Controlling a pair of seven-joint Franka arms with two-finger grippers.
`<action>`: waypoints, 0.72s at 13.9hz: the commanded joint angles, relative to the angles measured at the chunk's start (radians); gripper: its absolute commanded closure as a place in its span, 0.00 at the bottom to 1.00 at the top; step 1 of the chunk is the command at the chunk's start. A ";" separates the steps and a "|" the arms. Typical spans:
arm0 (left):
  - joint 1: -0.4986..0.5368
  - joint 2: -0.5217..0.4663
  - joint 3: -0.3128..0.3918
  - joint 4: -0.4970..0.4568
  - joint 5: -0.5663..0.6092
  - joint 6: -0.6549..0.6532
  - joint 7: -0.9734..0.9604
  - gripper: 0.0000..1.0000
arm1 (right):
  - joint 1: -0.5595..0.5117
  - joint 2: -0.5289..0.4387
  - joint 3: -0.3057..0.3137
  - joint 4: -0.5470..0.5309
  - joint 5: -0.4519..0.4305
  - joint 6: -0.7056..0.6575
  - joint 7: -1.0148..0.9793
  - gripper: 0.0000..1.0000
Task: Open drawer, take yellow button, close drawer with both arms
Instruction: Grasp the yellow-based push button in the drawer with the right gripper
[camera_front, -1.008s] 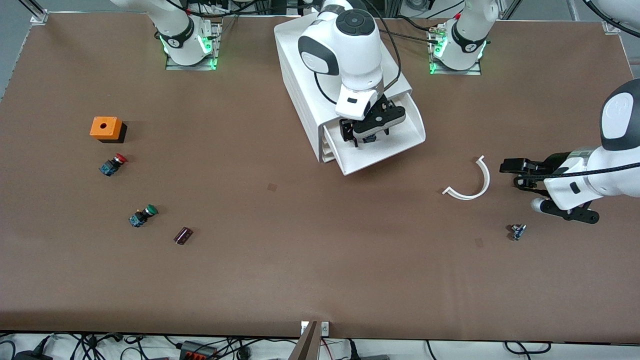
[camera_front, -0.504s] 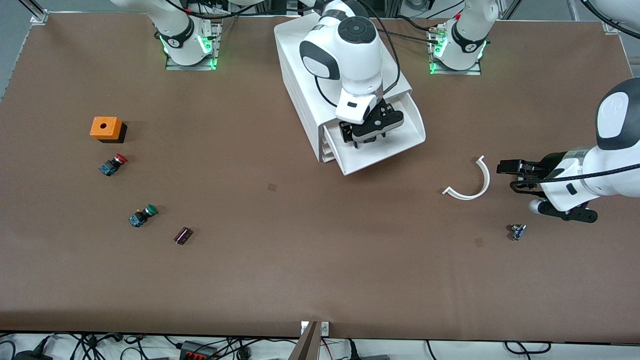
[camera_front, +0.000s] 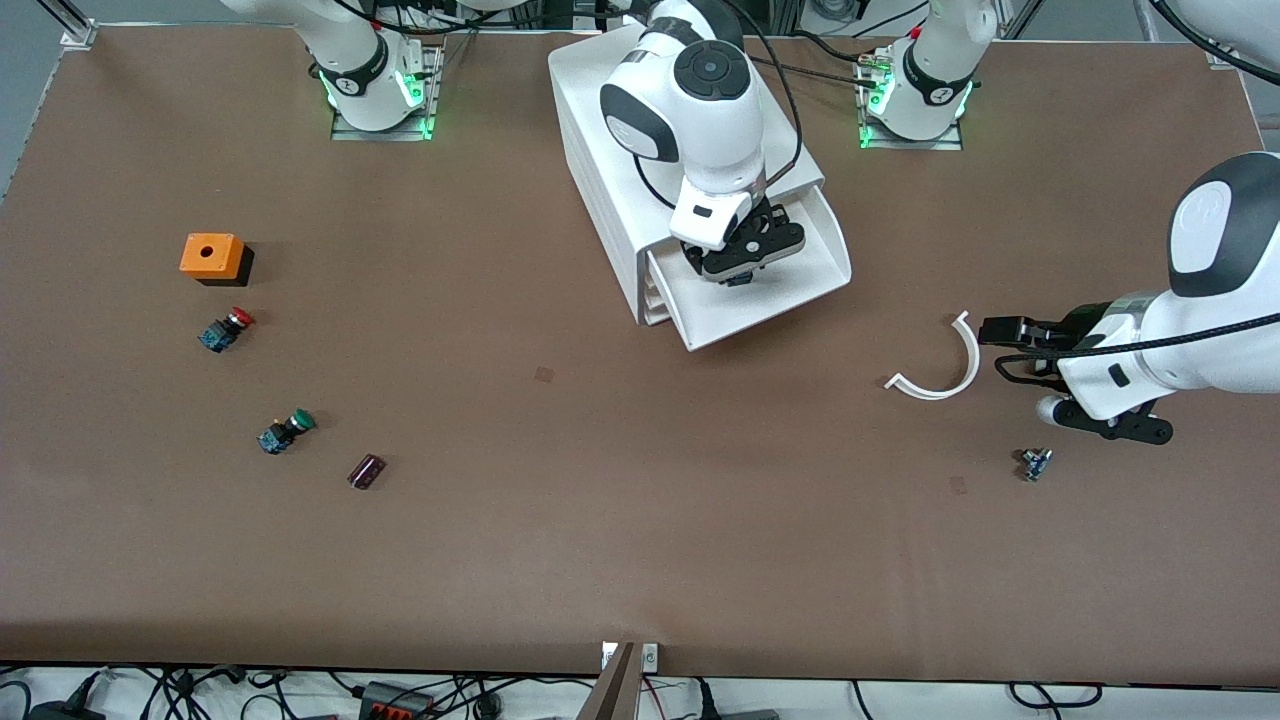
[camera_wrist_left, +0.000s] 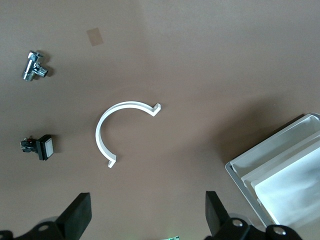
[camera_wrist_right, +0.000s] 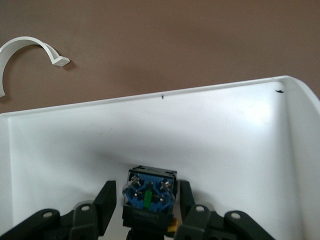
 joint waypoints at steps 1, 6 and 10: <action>-0.009 0.011 -0.006 0.031 0.031 -0.019 -0.020 0.00 | 0.006 0.007 -0.004 0.030 0.012 -0.039 0.003 0.76; -0.009 0.011 -0.008 0.031 0.028 -0.019 -0.060 0.00 | 0.001 -0.001 -0.008 0.082 0.010 -0.039 0.003 1.00; -0.031 0.010 -0.008 0.029 0.028 -0.019 -0.138 0.00 | -0.069 -0.005 -0.007 0.152 0.015 -0.039 0.000 1.00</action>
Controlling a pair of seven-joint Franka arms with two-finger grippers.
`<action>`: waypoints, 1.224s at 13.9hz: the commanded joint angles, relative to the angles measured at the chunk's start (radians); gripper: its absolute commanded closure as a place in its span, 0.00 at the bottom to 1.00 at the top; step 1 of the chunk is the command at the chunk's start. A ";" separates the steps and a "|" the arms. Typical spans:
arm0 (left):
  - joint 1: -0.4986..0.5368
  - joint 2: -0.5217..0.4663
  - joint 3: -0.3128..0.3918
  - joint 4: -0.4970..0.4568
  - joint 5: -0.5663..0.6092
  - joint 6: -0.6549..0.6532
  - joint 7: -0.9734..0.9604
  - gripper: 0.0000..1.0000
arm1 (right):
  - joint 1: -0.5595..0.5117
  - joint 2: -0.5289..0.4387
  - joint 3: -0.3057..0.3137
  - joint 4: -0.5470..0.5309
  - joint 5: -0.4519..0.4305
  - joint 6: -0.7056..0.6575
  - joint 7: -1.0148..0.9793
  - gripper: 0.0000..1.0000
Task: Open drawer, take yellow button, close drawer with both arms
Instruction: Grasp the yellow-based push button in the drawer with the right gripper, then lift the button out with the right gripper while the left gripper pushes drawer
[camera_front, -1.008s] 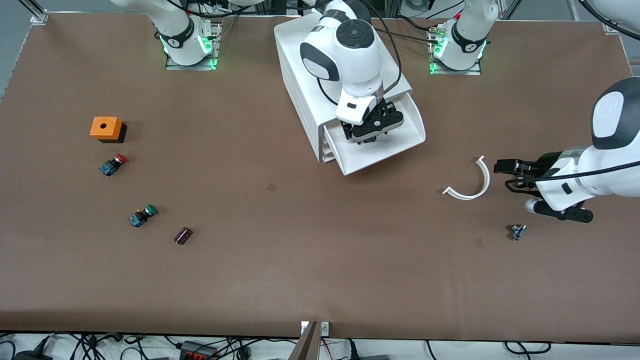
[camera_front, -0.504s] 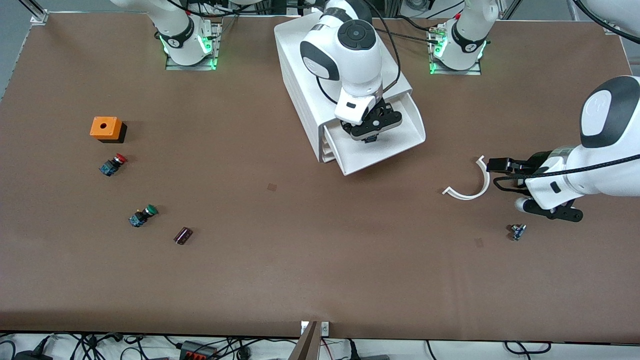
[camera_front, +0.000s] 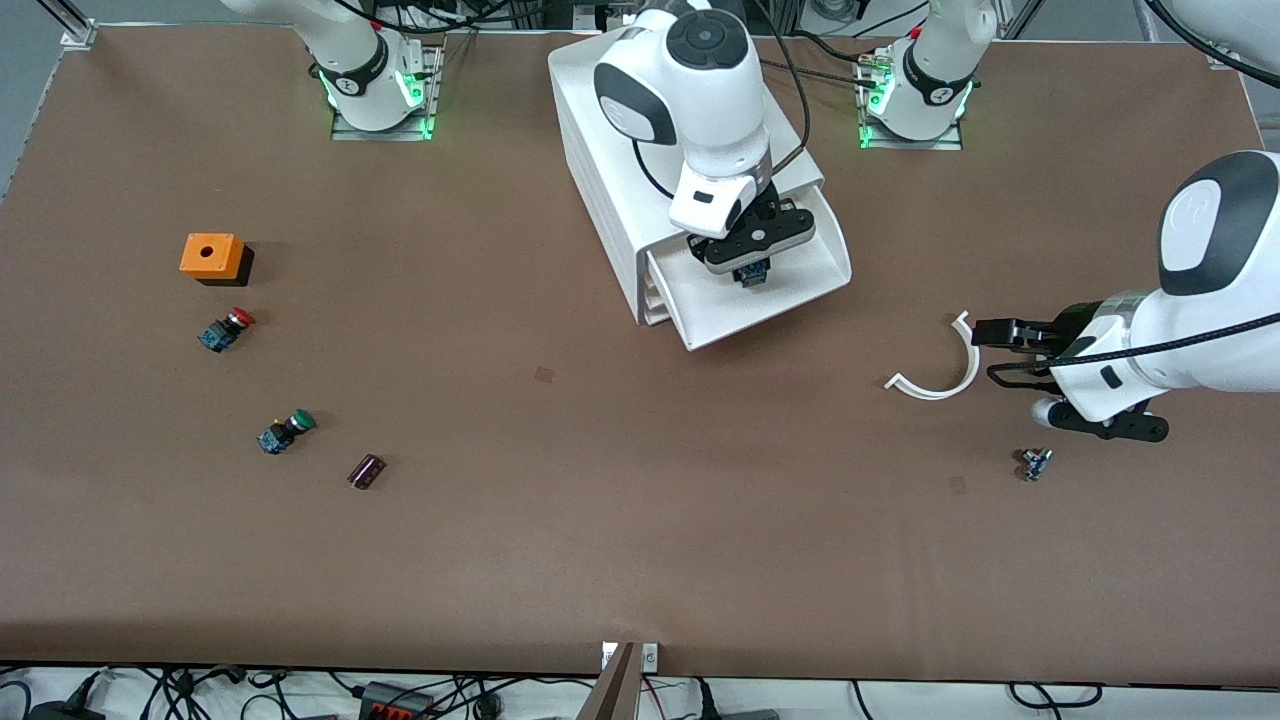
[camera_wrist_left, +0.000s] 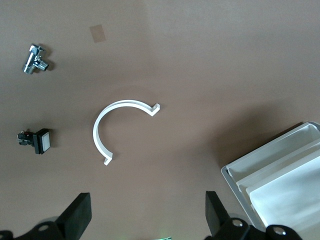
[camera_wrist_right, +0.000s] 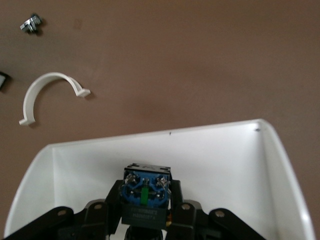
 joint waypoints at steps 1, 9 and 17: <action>-0.025 0.011 -0.007 0.023 0.022 -0.013 -0.096 0.00 | -0.078 -0.008 0.011 0.044 0.016 -0.031 0.000 1.00; -0.071 -0.044 -0.105 -0.242 0.022 0.289 -0.513 0.00 | -0.405 -0.086 0.013 0.009 0.122 -0.305 -0.184 1.00; -0.095 -0.099 -0.234 -0.500 0.033 0.586 -0.813 0.00 | -0.638 -0.151 0.005 -0.374 0.116 -0.219 -0.589 1.00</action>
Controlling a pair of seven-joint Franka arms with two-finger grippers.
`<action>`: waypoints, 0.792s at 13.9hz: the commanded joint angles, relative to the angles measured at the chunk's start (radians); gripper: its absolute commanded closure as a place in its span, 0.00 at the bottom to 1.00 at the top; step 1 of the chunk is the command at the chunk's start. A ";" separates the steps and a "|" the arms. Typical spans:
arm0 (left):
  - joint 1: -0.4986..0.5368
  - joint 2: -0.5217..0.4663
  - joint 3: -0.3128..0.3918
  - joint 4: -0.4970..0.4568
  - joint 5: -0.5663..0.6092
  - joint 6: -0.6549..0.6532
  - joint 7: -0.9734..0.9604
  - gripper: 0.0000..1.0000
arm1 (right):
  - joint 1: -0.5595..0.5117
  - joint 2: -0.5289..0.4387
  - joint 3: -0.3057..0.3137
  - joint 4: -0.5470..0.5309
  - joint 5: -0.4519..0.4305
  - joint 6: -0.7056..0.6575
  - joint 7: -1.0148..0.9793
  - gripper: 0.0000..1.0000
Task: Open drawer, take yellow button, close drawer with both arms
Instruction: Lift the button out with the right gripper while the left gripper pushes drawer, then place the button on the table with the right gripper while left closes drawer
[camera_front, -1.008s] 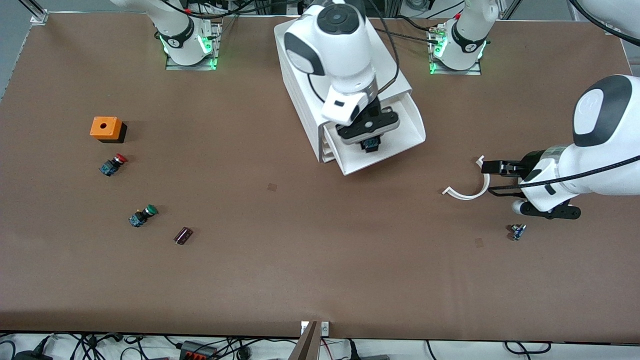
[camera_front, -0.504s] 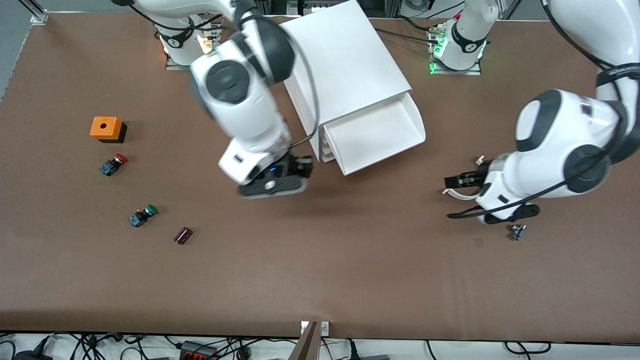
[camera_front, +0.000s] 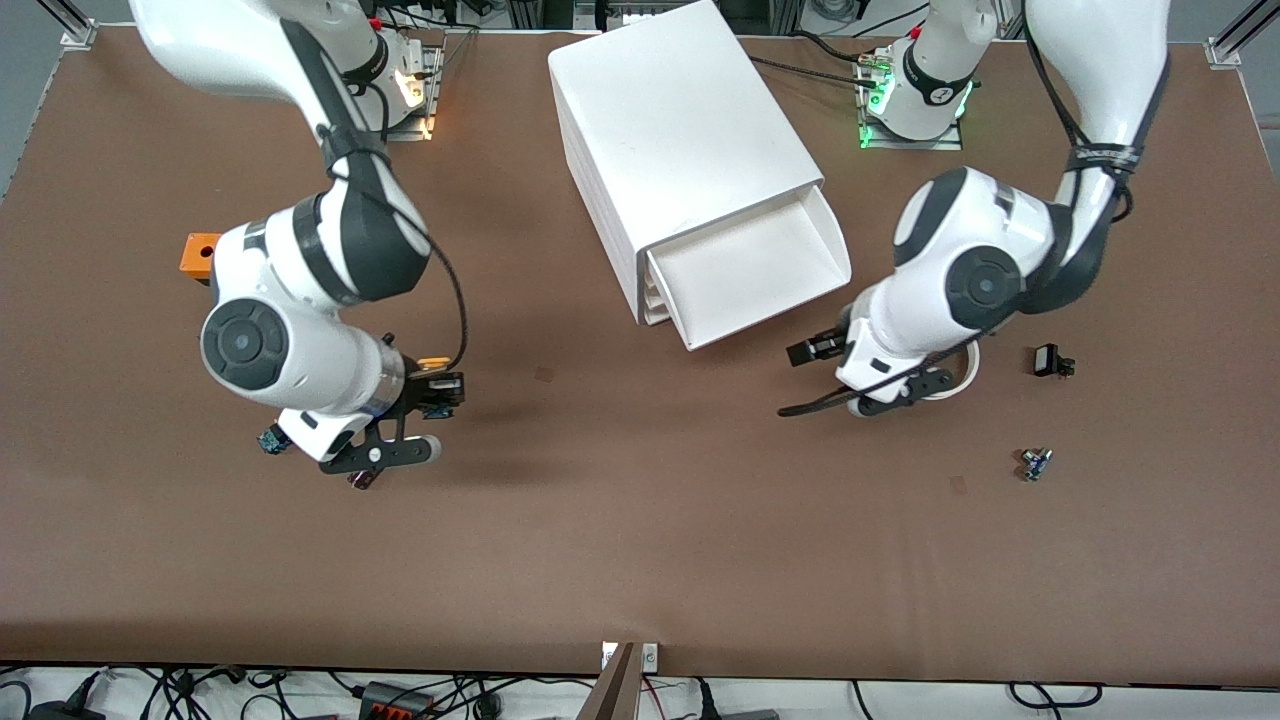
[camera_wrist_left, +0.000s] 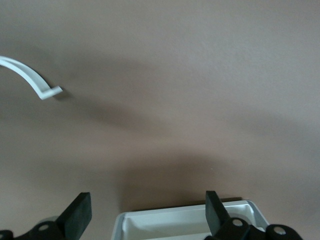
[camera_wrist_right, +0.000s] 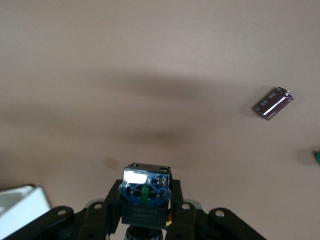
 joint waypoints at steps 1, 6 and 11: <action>0.001 -0.045 -0.031 -0.069 0.032 0.040 -0.088 0.00 | -0.034 -0.067 0.014 -0.198 0.007 0.113 -0.107 1.00; 0.005 -0.073 -0.109 -0.140 0.032 0.079 -0.128 0.00 | -0.034 -0.092 0.013 -0.442 -0.050 0.386 -0.161 1.00; 0.005 -0.084 -0.179 -0.181 0.030 0.071 -0.198 0.00 | -0.034 -0.064 0.013 -0.538 -0.122 0.536 -0.164 1.00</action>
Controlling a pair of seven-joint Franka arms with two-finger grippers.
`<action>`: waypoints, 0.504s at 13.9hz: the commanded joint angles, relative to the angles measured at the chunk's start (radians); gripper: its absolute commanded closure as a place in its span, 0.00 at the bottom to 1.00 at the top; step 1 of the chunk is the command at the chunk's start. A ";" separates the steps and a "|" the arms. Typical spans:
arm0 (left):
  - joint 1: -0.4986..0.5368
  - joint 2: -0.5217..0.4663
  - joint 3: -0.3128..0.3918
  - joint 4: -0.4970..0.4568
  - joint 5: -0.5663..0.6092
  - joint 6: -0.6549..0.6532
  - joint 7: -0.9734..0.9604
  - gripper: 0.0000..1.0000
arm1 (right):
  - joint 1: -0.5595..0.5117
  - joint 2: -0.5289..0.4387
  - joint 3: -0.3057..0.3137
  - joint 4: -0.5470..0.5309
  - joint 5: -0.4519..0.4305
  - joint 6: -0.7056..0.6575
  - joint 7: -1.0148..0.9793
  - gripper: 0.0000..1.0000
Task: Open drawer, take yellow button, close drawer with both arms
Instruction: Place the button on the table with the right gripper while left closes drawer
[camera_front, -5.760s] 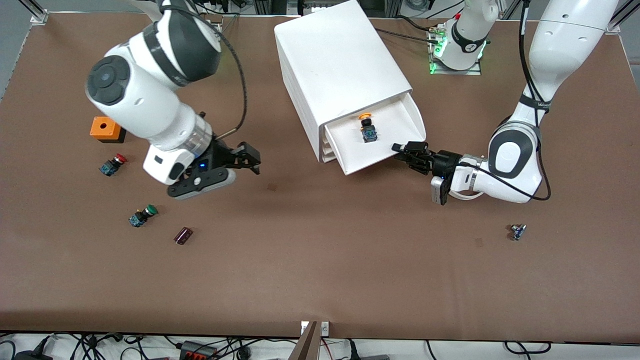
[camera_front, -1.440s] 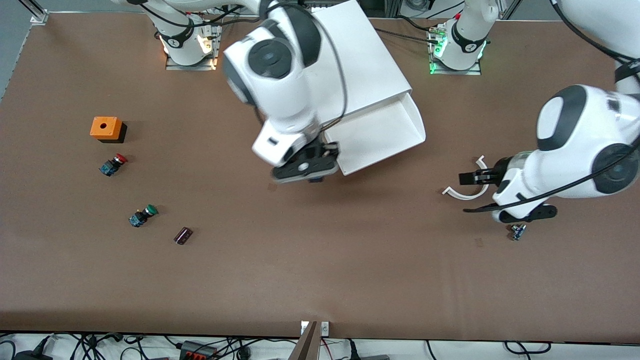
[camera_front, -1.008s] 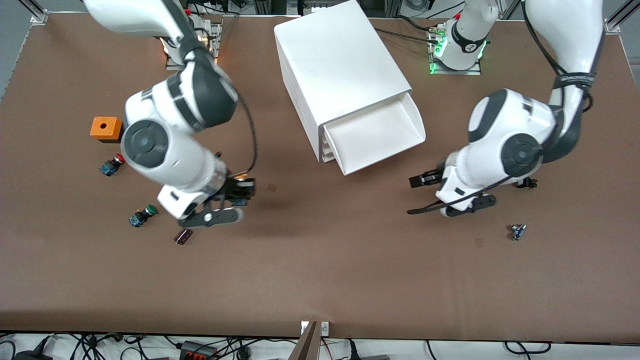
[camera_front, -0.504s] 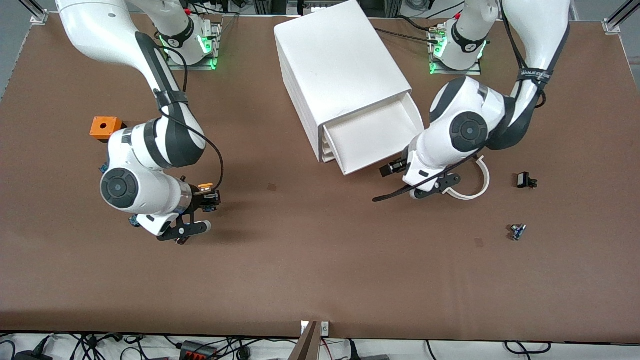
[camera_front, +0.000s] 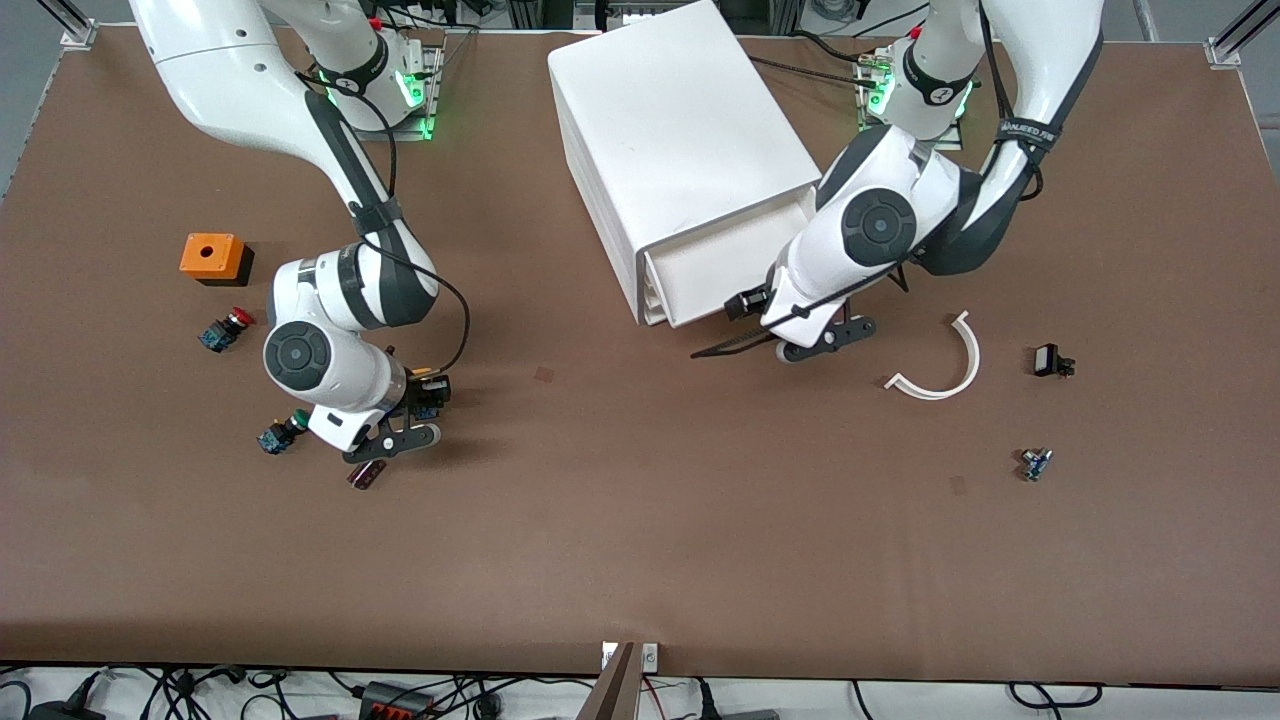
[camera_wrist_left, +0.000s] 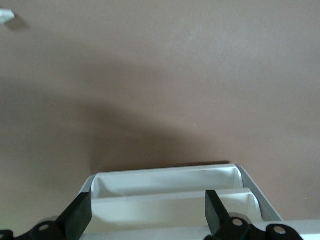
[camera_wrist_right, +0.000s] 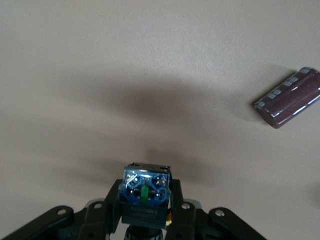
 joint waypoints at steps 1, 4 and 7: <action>0.016 -0.038 -0.063 -0.048 0.029 0.004 -0.051 0.00 | -0.002 -0.020 0.009 -0.069 -0.063 0.067 -0.022 1.00; 0.018 -0.037 -0.107 -0.064 0.026 0.001 -0.091 0.00 | 0.001 0.015 0.009 -0.069 -0.076 0.097 -0.022 1.00; 0.009 -0.037 -0.117 -0.067 0.026 0.001 -0.123 0.00 | 0.002 0.032 0.009 -0.057 -0.074 0.127 -0.021 0.86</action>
